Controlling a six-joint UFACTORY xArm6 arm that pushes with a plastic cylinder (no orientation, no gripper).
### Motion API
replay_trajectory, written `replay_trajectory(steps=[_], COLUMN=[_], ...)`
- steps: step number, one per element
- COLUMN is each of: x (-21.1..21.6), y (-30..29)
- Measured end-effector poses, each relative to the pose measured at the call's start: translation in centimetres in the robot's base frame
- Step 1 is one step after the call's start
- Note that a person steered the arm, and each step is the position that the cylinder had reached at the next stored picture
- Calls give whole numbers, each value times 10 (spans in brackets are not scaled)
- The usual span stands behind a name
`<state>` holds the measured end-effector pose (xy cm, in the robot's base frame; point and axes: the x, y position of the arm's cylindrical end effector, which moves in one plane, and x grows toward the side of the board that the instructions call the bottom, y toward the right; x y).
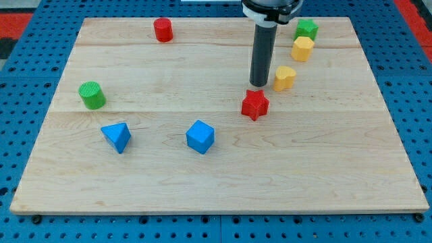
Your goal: Slide the yellow heart towards the top right
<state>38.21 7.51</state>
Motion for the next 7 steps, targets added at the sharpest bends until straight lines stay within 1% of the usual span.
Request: replay_trajectory(steps=[5, 7], x=[3, 14], y=[78, 106])
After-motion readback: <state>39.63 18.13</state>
